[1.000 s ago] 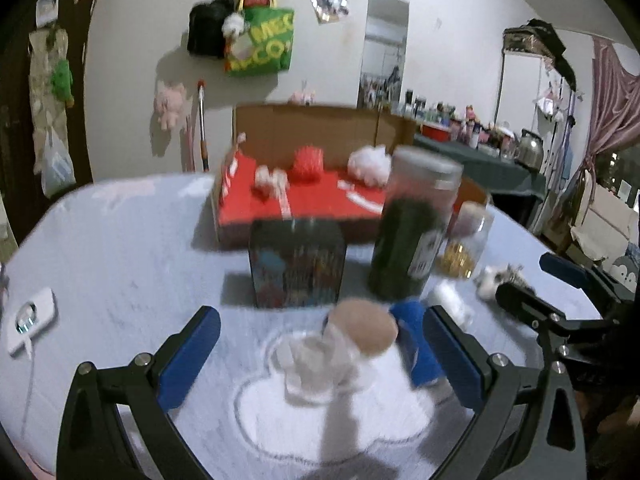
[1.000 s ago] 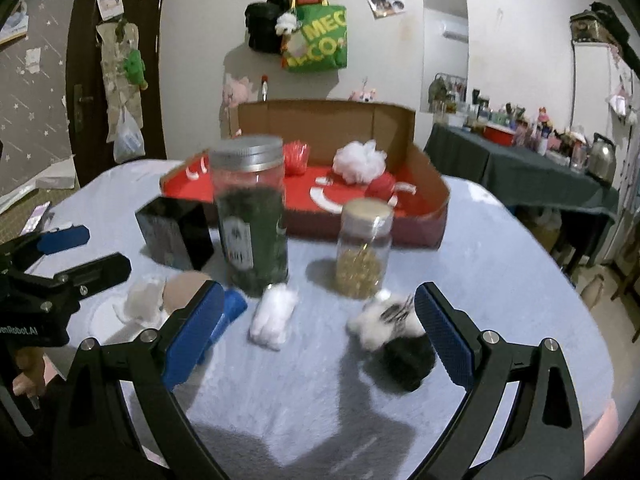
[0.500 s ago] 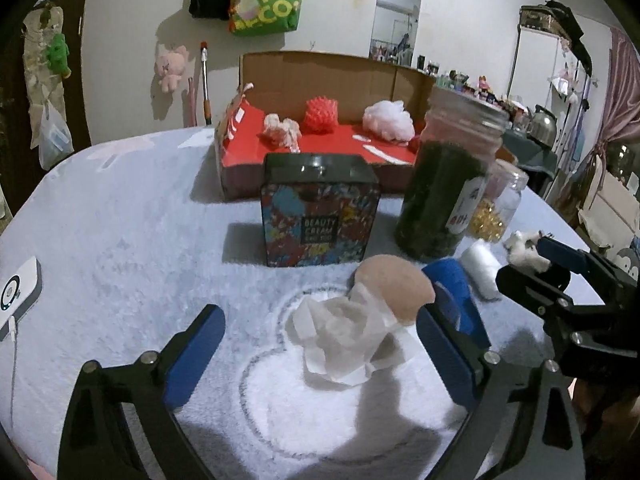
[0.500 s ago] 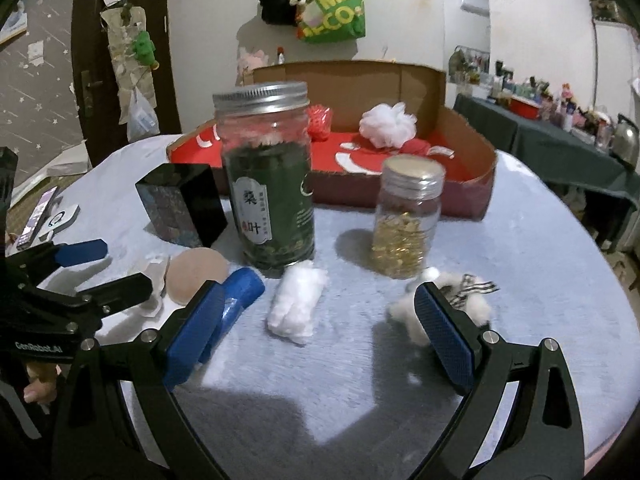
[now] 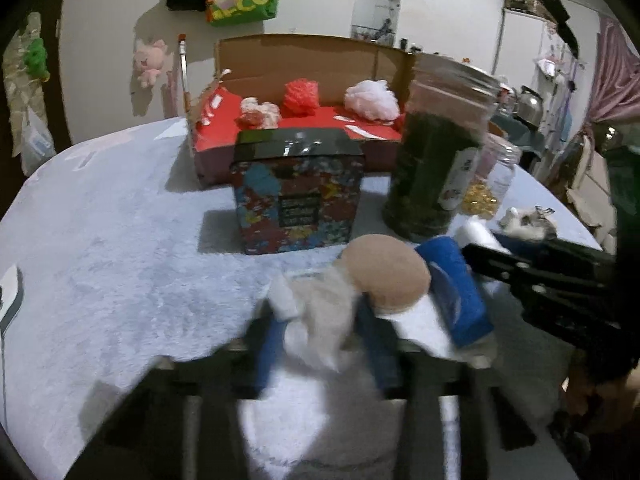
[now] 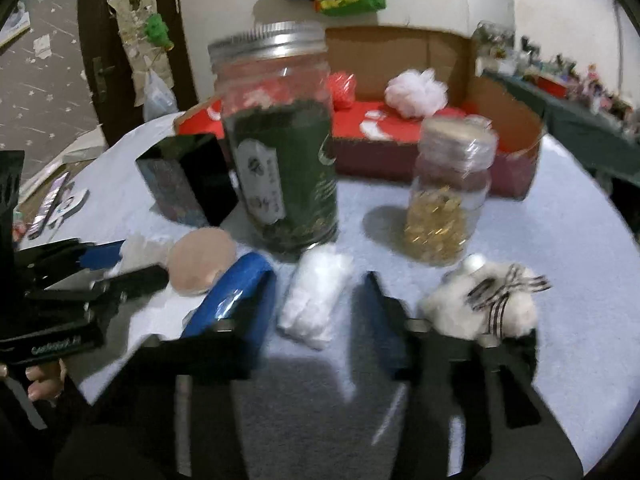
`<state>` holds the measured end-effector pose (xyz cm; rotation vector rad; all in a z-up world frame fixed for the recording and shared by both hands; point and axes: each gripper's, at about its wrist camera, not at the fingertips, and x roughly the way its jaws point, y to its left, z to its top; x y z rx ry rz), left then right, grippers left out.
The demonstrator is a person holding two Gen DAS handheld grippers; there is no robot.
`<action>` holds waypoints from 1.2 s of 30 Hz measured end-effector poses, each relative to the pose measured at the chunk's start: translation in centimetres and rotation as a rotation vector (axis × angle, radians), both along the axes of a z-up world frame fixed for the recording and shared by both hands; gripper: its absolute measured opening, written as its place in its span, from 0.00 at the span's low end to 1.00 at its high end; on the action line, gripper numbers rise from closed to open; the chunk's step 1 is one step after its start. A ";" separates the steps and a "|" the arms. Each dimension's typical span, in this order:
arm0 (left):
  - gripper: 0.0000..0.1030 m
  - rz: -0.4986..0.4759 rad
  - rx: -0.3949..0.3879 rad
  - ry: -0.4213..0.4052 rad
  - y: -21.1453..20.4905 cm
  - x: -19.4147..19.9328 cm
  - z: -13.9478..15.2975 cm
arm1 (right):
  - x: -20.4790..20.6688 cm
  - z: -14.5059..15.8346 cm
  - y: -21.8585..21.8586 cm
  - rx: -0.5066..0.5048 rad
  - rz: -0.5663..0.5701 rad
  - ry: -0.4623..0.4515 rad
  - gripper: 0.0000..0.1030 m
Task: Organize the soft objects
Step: 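Grasp the white cotton pad with the right tool while the left tool grasps the tissue, then carry the cotton pad and tissue into the red-lined box and open both tools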
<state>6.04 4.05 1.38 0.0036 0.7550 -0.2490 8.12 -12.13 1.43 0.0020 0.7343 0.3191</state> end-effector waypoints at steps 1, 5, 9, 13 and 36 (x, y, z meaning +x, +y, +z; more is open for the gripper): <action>0.14 -0.008 -0.004 0.000 0.0 -0.1 0.1 | -0.1 -0.1 -0.1 0.009 0.004 0.003 0.24; 0.12 -0.012 -0.026 -0.022 -0.1 -0.6 0.9 | -1.1 0.4 -0.2 0.017 0.017 -0.035 0.19; 0.12 -0.048 -0.063 -0.044 -0.4 -0.9 2.1 | -1.9 1.0 0.0 0.025 0.027 -0.053 0.17; 0.12 -0.105 -0.103 -0.057 -1.4 -0.9 2.7 | -2.3 1.4 -0.1 0.038 0.033 -0.063 0.17; 0.12 -0.173 -0.143 -0.050 -4.2 0.4 2.8 | -2.3 2.1 -1.0 0.074 0.022 -0.069 0.17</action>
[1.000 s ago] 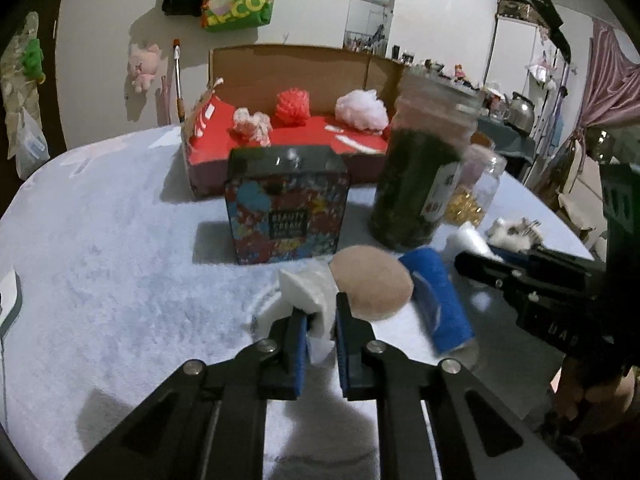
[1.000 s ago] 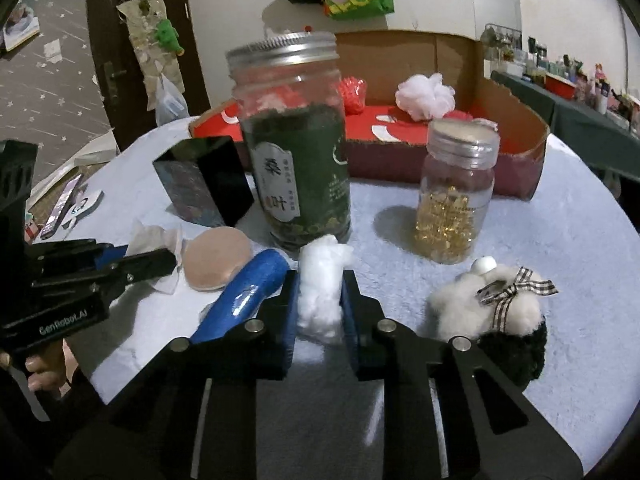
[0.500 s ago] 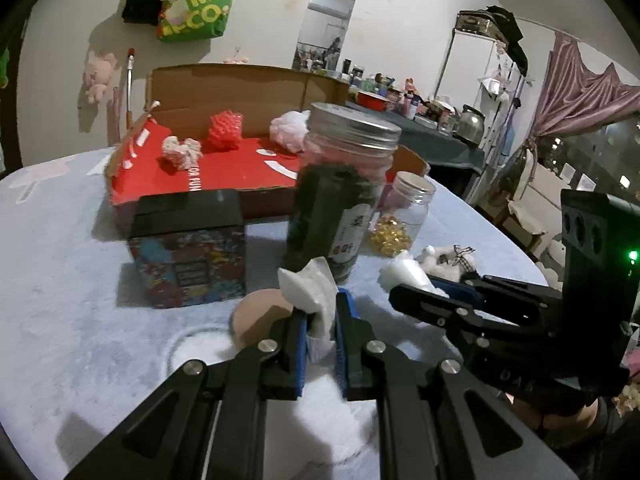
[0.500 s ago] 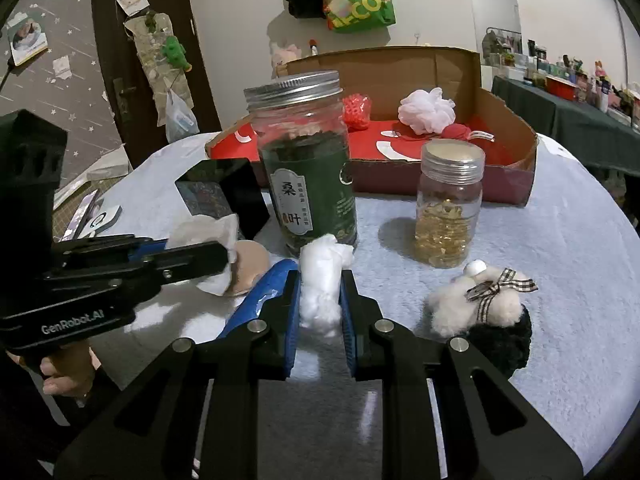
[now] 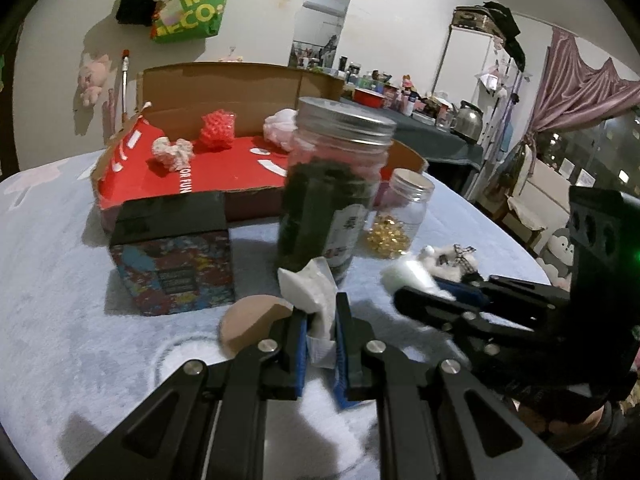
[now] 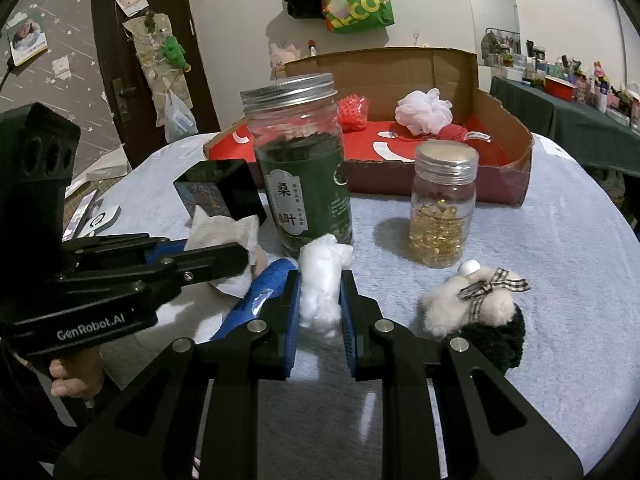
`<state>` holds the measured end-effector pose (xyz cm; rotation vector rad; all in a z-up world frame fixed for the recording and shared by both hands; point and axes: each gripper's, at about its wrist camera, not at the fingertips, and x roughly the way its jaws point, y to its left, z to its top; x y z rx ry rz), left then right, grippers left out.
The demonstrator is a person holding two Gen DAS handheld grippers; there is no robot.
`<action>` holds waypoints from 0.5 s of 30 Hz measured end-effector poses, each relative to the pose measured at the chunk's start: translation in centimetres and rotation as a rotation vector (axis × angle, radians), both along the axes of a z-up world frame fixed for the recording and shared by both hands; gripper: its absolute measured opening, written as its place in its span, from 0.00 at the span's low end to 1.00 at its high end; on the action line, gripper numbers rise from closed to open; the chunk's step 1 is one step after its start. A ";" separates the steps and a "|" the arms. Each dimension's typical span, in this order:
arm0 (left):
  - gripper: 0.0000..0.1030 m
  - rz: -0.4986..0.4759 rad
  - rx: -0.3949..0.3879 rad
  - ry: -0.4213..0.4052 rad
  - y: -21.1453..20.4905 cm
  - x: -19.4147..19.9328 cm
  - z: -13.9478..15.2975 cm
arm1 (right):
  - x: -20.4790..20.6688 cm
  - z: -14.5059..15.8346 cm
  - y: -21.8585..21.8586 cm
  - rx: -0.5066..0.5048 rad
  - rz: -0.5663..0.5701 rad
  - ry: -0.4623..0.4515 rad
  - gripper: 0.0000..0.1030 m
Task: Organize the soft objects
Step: 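Carry the cotton pad and tissue into the red-lined box and open both tools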
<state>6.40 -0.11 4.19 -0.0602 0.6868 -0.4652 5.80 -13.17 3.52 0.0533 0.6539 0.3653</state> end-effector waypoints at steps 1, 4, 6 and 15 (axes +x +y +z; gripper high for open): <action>0.12 0.007 0.000 0.000 0.3 0.0 0.0 | 0.0 0.0 -0.2 0.002 -0.004 0.000 0.17; 0.12 0.035 0.003 0.001 1.6 -0.3 0.2 | -0.3 0.1 -0.8 -0.001 -0.017 0.000 0.17; 0.12 0.062 0.011 -0.001 2.8 -0.4 0.2 | -0.4 0.3 -1.4 -0.002 -0.029 0.002 0.17; 0.12 0.183 0.050 -0.007 7.9 0.1 0.6 | -0.8 1.2 -5.0 0.003 -0.101 0.006 0.17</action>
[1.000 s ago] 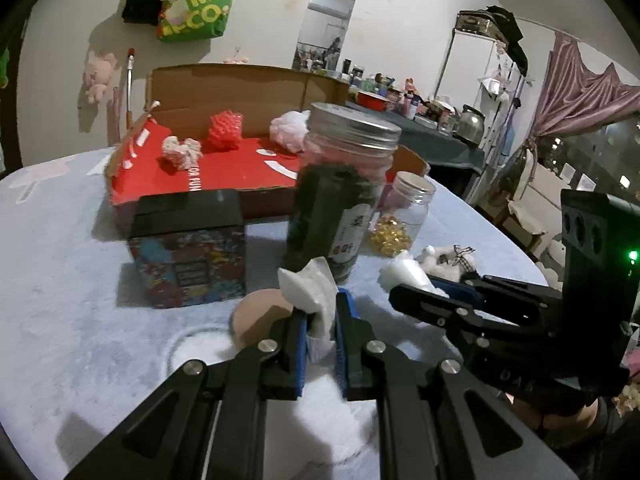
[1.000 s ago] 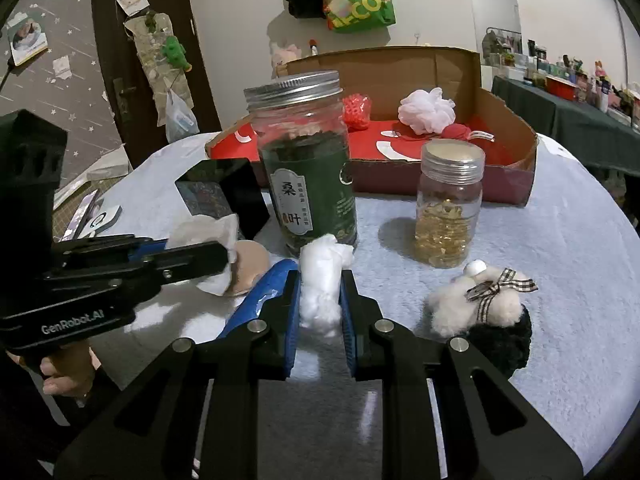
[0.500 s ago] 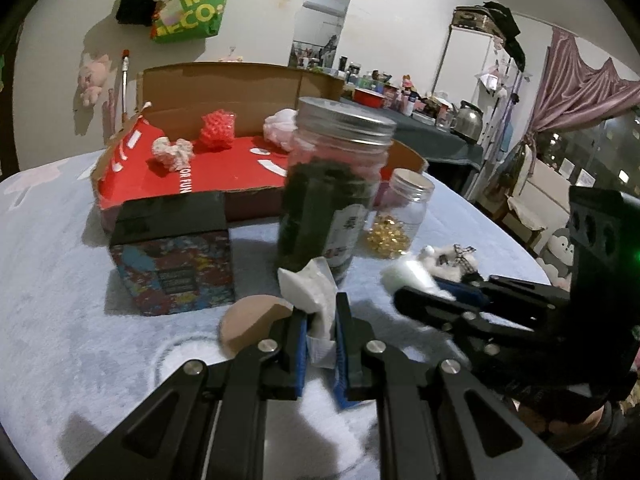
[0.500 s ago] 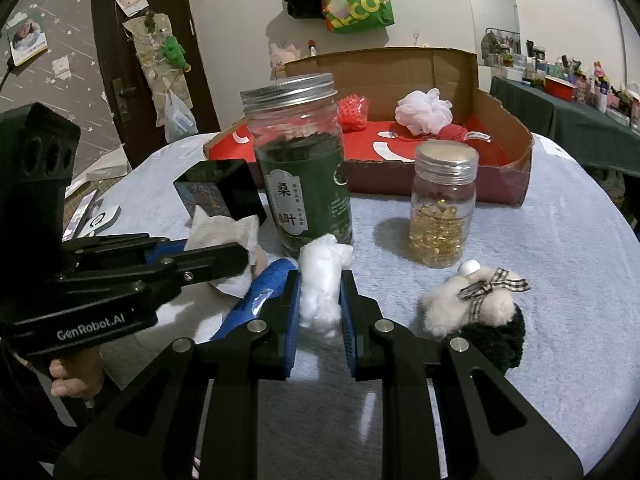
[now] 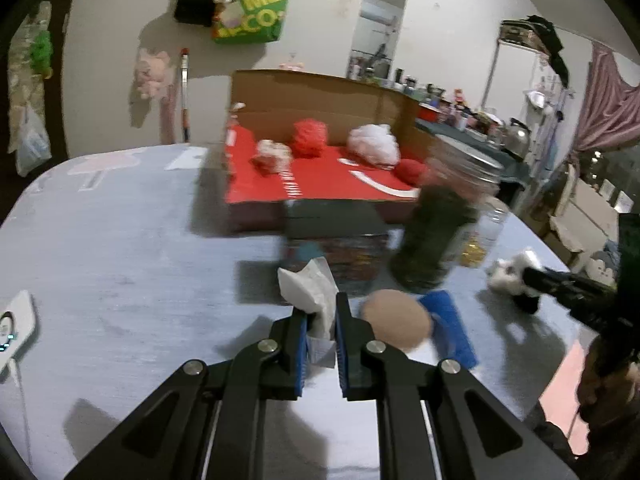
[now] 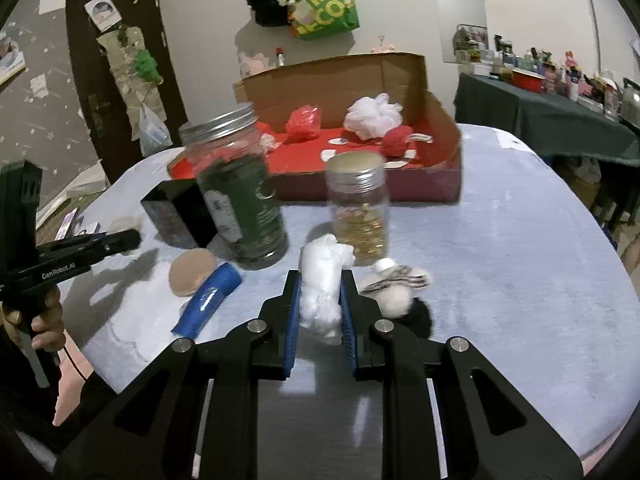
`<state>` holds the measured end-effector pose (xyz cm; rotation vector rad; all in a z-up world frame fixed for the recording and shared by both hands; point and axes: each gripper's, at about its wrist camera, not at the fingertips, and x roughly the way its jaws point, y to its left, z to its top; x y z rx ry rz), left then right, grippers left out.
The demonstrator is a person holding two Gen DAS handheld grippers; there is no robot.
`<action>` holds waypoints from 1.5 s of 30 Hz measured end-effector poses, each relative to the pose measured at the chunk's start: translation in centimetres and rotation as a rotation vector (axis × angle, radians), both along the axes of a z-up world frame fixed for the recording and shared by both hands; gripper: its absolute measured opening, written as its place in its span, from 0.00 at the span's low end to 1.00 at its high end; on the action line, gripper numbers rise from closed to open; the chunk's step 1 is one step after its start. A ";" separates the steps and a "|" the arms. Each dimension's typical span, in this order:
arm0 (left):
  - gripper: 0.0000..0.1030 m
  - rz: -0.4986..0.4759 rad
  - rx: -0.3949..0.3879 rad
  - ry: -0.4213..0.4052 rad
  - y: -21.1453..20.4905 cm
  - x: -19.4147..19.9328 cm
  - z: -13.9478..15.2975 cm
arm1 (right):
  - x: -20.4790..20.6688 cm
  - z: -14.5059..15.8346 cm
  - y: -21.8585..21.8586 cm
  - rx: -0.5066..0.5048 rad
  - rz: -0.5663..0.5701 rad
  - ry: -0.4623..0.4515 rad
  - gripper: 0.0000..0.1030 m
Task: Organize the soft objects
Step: 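Carry the cotton pad and tissue into the red-lined box and open both tools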
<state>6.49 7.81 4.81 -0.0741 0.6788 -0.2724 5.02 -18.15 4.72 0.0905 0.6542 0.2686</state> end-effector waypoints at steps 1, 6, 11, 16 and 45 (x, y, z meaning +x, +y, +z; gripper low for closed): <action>0.12 0.009 0.006 0.000 0.4 0.1 0.0 | 0.0 0.1 -0.2 0.001 -0.005 0.000 0.17; 0.12 0.036 0.044 0.003 2.1 0.8 -0.2 | 0.7 0.3 -1.7 -0.015 -0.029 0.018 0.17; 0.12 0.020 0.052 0.019 3.3 2.3 -0.3 | 1.7 0.4 -2.6 -0.044 -0.032 0.042 0.17; 0.12 -0.040 0.094 0.027 3.3 4.2 -0.1 | 3.6 0.5 -3.7 -0.083 -0.028 0.084 0.17; 0.12 -0.184 0.139 0.049 1.2 13.0 4.6 | 12.4 4.0 -4.6 -0.087 0.140 0.108 0.17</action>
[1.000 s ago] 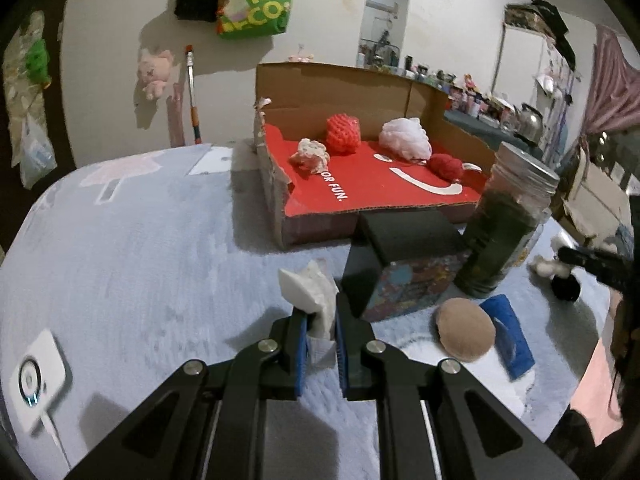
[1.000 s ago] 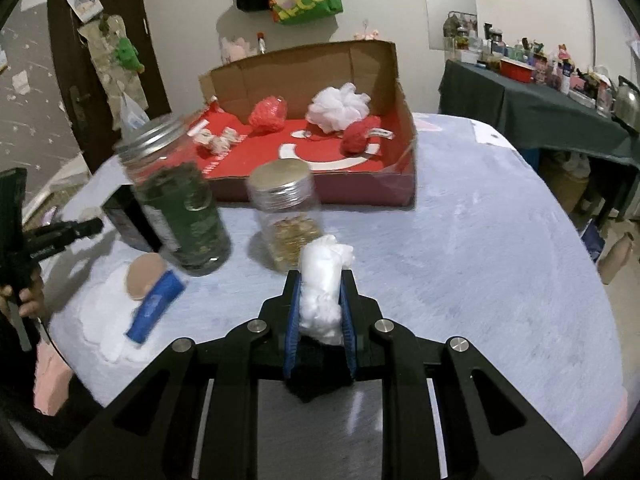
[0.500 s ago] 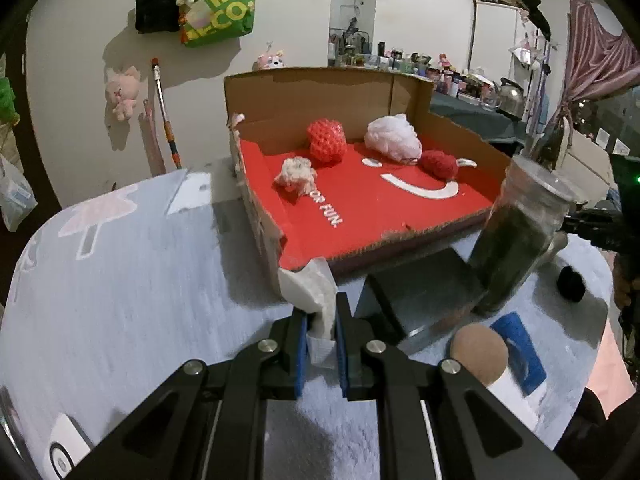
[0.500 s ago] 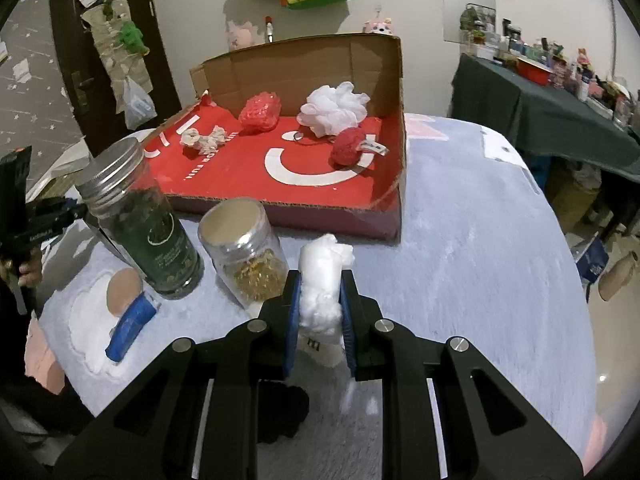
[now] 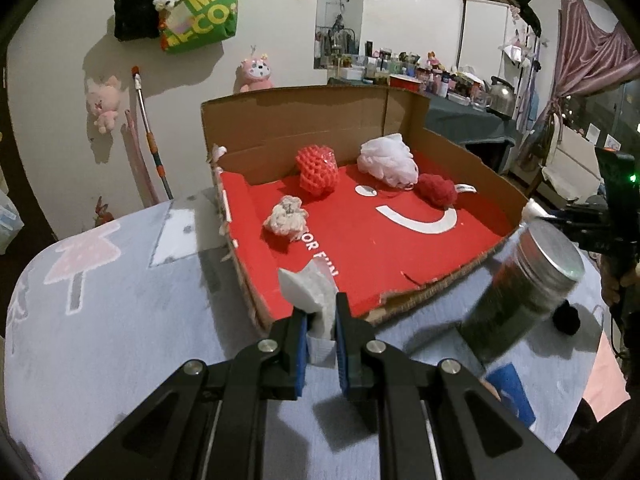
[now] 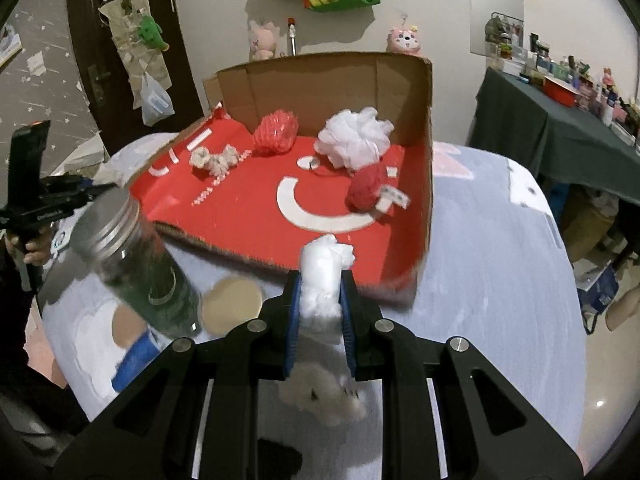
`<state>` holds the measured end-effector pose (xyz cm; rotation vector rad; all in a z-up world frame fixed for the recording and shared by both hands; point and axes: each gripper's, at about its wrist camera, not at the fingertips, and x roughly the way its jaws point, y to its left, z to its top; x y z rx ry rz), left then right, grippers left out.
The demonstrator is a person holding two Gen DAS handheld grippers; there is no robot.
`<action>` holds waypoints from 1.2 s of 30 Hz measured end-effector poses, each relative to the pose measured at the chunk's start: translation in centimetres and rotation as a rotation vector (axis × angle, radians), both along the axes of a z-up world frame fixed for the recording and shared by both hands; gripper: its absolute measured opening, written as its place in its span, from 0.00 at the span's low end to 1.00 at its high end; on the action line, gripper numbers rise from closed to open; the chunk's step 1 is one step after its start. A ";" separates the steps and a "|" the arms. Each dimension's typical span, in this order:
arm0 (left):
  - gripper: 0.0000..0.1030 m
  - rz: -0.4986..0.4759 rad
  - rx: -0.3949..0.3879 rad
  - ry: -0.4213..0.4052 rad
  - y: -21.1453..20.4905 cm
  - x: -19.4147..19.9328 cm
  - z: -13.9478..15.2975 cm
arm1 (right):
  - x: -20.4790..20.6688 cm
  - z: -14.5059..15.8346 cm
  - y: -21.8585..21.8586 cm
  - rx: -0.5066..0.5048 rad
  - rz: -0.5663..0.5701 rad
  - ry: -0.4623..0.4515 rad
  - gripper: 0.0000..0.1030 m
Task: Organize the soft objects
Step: 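Carry the cotton pad and tissue into the red-lined box and open both tools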
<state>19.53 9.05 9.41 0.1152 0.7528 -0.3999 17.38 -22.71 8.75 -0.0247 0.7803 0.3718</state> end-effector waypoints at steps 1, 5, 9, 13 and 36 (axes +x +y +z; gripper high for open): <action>0.12 -0.001 -0.003 0.008 -0.2 0.5 0.1 | 0.5 0.2 0.1 0.005 0.005 0.002 0.17; 0.12 0.006 0.012 0.048 -1.3 2.9 -0.1 | 3.5 0.5 1.0 0.000 0.015 0.039 0.17; 0.12 0.043 0.050 0.135 -2.4 5.5 -1.3 | 6.5 -0.3 2.3 -0.075 0.005 0.106 0.17; 0.12 0.069 0.089 0.192 -3.1 7.4 -2.5 | 8.9 -1.8 3.3 -0.165 -0.019 0.167 0.17; 0.13 0.087 0.198 0.273 -5.3 11.0 -5.0 | 11.5 -5.1 5.8 -0.411 -0.023 0.243 0.18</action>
